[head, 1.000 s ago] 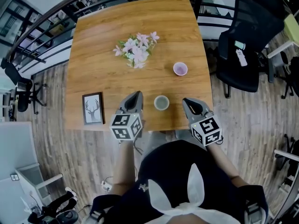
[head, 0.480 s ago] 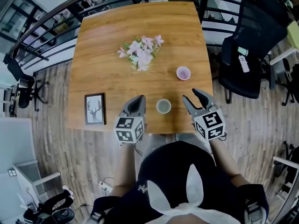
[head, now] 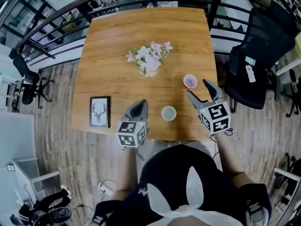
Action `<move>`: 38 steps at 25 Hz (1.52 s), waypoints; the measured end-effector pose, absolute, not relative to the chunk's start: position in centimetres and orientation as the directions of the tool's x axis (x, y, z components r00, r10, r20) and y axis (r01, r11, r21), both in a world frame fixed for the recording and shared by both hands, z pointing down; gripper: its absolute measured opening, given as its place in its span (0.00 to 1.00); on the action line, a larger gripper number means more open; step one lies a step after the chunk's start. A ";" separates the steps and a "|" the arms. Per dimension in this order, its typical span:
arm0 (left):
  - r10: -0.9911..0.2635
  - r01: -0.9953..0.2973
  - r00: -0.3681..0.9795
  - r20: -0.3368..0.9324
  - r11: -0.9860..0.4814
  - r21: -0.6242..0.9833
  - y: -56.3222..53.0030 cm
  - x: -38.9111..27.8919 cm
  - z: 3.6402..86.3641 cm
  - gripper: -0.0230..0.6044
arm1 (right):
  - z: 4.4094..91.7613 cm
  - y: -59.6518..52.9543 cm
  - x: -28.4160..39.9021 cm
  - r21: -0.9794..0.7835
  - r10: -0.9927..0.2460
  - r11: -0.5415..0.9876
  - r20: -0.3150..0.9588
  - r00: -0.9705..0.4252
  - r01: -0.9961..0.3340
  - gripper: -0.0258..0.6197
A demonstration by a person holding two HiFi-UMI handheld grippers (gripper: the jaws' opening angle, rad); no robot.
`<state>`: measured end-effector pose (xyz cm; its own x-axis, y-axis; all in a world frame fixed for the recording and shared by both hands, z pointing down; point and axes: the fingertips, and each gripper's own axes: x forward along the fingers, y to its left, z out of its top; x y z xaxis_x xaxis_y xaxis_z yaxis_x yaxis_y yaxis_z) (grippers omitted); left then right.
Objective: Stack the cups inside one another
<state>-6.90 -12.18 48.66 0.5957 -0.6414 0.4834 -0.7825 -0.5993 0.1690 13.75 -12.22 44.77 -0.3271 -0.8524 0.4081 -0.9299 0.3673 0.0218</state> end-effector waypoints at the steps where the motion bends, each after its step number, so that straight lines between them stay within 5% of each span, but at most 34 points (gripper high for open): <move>1: -0.645 -0.786 0.592 0.483 -0.595 0.169 -12.3 -7.0 48.6 0.06 | 45.0 -12.6 13.8 0.025 -0.849 0.369 0.415 -0.326 -0.929 0.55; 38: -0.662 -0.855 0.508 0.552 -0.466 0.227 -13.5 -7.7 52.0 0.06 | 59.4 -19.1 15.7 -0.064 -0.643 0.405 0.689 -0.334 -0.912 0.59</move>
